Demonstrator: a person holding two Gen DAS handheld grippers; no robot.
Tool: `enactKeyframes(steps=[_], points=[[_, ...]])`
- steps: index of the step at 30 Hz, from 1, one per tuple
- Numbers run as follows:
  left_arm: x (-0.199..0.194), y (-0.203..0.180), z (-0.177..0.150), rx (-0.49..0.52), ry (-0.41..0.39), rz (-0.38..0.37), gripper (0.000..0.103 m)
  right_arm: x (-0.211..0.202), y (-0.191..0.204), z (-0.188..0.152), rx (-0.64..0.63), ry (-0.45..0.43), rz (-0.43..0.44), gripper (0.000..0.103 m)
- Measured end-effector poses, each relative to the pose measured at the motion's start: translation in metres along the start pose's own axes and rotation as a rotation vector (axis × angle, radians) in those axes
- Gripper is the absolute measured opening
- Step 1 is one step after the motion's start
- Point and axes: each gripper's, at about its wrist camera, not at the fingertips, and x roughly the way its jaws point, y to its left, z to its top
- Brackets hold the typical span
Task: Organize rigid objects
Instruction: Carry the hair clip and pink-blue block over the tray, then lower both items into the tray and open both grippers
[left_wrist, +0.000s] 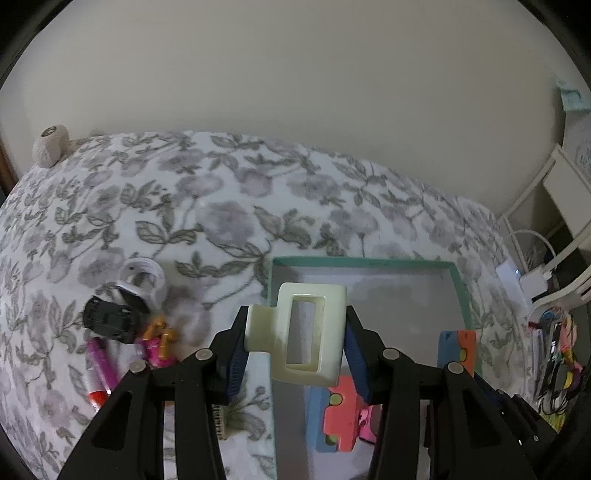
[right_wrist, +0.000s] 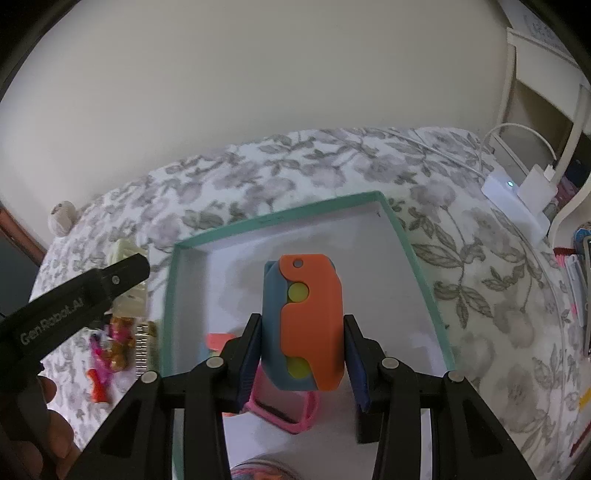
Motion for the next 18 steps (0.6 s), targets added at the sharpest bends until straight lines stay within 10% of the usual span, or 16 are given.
enactKeyframes(steps=[18], points=[[0.044, -0.007, -0.013, -0.019, 0.087, -0.029, 0.049, 0.03, -0.014, -0.01, 0.017, 0.069, -0.039, 0.045]])
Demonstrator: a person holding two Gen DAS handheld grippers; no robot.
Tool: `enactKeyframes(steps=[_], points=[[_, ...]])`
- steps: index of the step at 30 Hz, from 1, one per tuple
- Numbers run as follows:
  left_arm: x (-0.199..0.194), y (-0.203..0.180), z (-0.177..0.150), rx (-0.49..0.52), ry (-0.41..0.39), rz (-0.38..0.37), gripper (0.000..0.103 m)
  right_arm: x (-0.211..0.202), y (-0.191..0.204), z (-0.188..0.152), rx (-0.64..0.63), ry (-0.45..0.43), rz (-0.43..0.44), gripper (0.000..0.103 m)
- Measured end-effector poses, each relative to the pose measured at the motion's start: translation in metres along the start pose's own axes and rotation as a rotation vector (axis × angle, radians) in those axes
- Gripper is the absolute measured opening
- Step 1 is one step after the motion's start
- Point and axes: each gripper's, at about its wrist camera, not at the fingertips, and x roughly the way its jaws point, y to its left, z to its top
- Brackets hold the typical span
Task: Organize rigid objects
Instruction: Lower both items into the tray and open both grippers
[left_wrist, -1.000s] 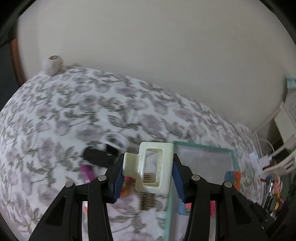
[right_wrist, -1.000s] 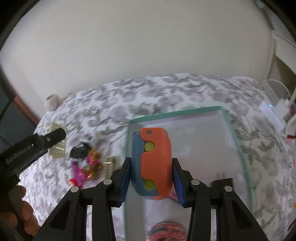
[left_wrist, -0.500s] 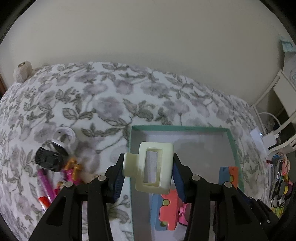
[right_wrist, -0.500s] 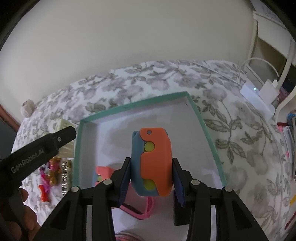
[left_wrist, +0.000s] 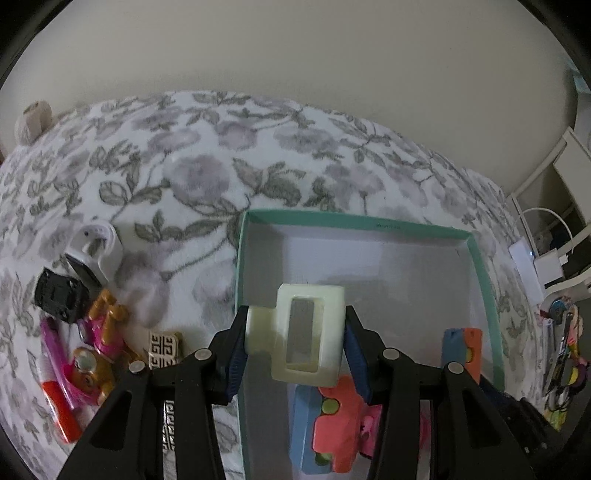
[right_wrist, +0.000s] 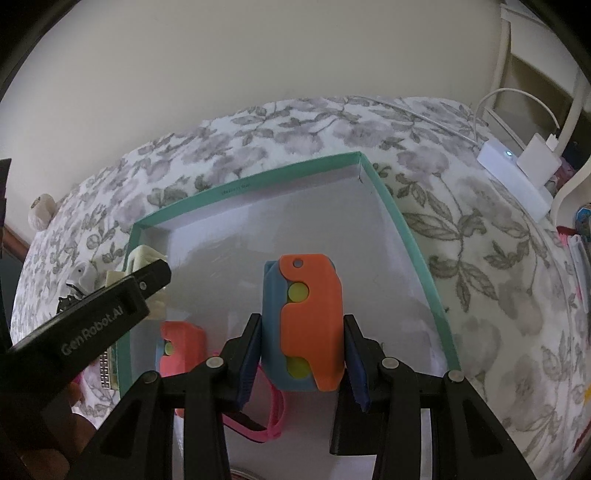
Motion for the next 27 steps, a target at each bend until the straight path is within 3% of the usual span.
enactKeyframes(steps=[4, 15, 27], points=[[-0.005, 0.0, 0.0, -0.009, 0.005, -0.009, 0.054, 0.002, 0.001, -0.001, -0.005, 0.011, -0.007, 0.045], [-0.029, -0.003, 0.012, 0.003, 0.037, 0.061, 0.054, 0.001, 0.001, 0.001, -0.009, 0.035, -0.021, 0.045], [-0.039, 0.011, 0.02, -0.043, 0.034, 0.095, 0.054, -0.031, 0.003, 0.015, -0.019, -0.038, -0.058, 0.048]])
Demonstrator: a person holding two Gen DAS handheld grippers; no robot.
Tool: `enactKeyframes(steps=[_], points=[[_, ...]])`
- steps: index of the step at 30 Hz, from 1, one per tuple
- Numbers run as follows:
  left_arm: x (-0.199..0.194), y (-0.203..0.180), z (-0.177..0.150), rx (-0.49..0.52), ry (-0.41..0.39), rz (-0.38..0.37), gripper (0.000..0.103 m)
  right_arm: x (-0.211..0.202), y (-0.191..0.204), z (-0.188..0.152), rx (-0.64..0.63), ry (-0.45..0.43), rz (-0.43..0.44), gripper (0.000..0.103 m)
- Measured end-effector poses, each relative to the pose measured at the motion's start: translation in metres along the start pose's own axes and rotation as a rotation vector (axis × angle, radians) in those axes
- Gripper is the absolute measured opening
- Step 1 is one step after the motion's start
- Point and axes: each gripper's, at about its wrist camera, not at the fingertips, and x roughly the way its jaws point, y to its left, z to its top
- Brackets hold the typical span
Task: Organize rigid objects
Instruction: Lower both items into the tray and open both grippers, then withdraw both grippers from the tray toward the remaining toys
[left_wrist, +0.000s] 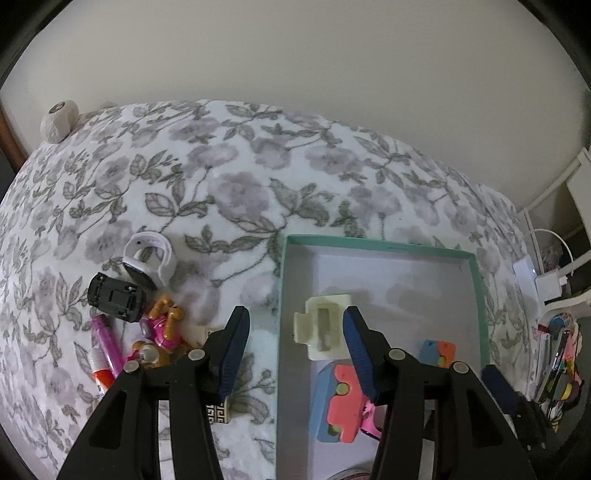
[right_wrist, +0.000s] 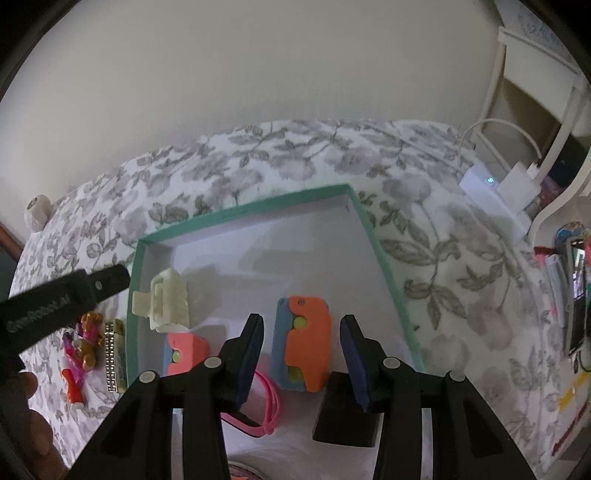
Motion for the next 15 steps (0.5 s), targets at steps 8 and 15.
enactKeyframes(steps=[8, 15], points=[[0.0066, 0.0054, -0.0007, 0.001, 0.011, 0.055, 0.082, -0.0064, -0.0058, 0.0043, 0.017, -0.01, -0.032, 0.07], [0.0055, 0.0104, 0.0017, 0.008, -0.019, 0.113, 0.095, -0.0032, -0.0097, 0.003, 0.022, -0.008, -0.05, 0.086]])
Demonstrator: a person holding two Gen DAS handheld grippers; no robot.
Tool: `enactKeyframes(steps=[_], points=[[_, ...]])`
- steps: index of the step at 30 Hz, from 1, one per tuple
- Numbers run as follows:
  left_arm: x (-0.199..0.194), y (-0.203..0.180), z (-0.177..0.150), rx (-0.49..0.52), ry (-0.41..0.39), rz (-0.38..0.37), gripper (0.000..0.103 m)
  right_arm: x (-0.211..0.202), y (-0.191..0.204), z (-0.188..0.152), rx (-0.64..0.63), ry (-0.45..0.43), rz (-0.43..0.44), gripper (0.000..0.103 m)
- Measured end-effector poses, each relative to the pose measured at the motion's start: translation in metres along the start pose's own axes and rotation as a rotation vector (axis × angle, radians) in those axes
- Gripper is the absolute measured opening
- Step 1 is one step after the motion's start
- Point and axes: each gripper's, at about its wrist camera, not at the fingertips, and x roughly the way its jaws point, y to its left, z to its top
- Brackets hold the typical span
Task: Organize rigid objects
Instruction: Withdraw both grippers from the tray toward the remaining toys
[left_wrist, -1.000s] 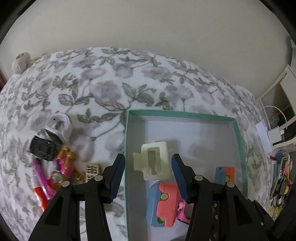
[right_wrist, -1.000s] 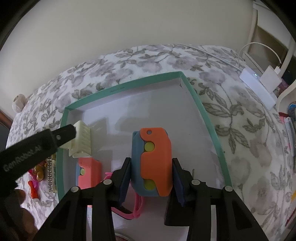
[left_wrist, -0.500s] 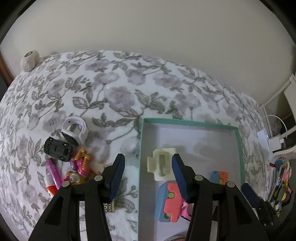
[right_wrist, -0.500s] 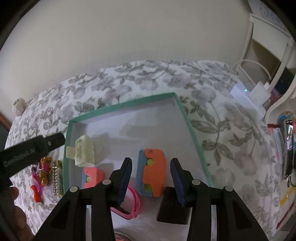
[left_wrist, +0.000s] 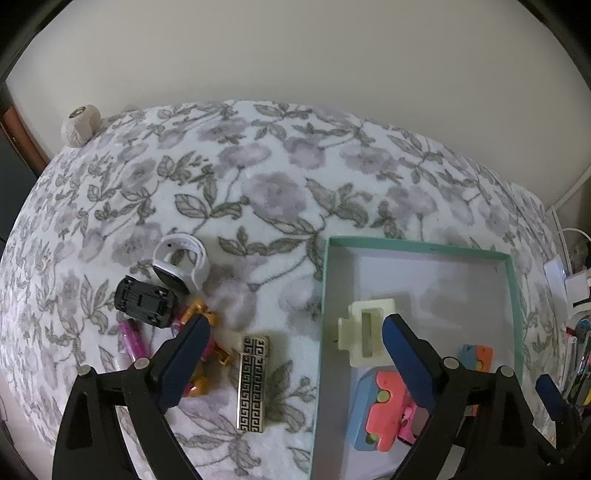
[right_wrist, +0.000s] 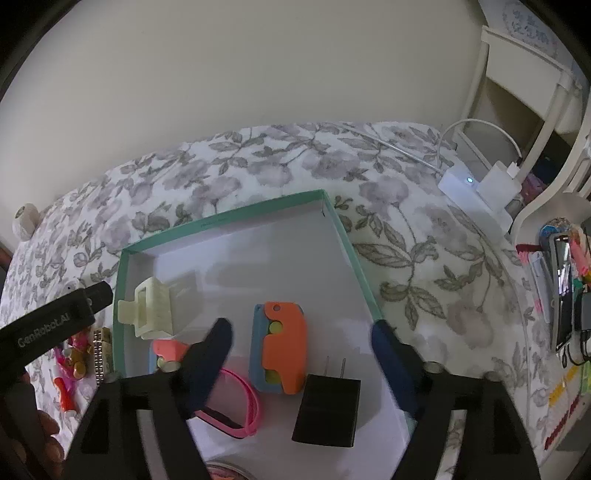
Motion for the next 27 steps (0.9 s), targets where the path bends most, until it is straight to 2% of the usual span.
enactKeyframes(steps=[3, 5, 16, 27], points=[[-0.005, 0.004, 0.002, -0.006, -0.02, -0.002, 0.098, -0.002, 0.001, 0.0, -0.008, -0.013, 0.007, 0.09], [-0.009, 0.009, 0.003, -0.014, -0.04, -0.001, 0.098, -0.004, 0.004, 0.0, -0.017, -0.024, 0.011, 0.103], [-0.042, 0.038, 0.004, -0.059, -0.112, -0.012, 0.098, -0.017, 0.018, 0.001, -0.049, -0.082, 0.034, 0.103], [-0.073, 0.071, -0.018, -0.091, -0.15, -0.009, 0.098, -0.042, 0.041, -0.003, -0.088, -0.126, 0.075, 0.103]])
